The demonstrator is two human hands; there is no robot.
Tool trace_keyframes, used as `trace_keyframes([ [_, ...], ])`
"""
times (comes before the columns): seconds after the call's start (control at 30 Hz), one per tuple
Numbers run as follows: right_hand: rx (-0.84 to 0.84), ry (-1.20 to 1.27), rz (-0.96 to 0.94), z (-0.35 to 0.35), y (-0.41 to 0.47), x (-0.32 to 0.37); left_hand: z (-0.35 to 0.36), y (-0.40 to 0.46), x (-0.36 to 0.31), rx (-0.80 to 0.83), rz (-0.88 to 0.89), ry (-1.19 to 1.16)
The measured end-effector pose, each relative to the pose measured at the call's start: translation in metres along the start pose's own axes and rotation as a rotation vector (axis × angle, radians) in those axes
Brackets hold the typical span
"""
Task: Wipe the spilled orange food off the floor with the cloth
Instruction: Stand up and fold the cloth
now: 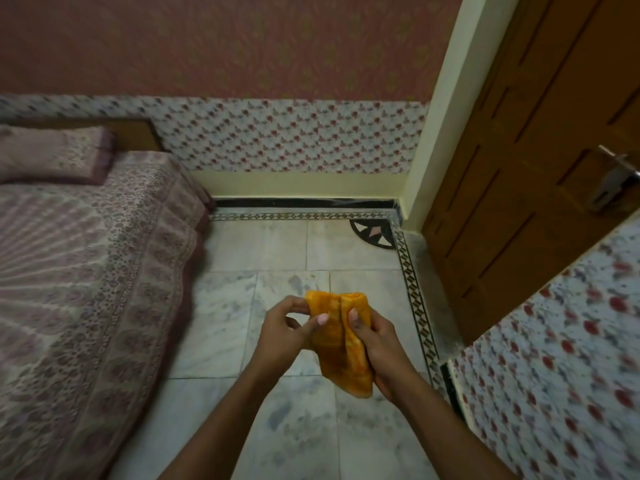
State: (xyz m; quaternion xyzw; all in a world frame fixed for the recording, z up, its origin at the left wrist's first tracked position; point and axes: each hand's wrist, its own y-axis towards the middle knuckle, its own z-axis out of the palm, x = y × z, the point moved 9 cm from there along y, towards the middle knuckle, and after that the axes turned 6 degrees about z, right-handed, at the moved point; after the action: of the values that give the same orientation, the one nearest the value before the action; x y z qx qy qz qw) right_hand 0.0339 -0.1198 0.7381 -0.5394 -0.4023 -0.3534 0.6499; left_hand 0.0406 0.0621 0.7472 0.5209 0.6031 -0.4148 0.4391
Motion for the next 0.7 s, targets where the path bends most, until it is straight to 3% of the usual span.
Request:
trace_keyframes([
  [0.13,-0.069,0.03,-0.025,0.034,-0.022,0.025,-0.039,-0.009,-0.029,-0.009,0.003,-0.029],
  [0.23,-0.106,0.064,-0.075,0.061,-0.03,0.043,-0.062,-0.007,-0.048,0.073,0.027,-0.085],
  [0.43,-0.137,0.215,-0.12,0.111,-0.028,0.07,-0.111,0.013,-0.103,0.035,0.333,0.251],
  [0.7,-0.084,0.74,0.364,0.154,-0.019,0.046,-0.127,-0.012,-0.2,-0.036,0.947,0.828],
])
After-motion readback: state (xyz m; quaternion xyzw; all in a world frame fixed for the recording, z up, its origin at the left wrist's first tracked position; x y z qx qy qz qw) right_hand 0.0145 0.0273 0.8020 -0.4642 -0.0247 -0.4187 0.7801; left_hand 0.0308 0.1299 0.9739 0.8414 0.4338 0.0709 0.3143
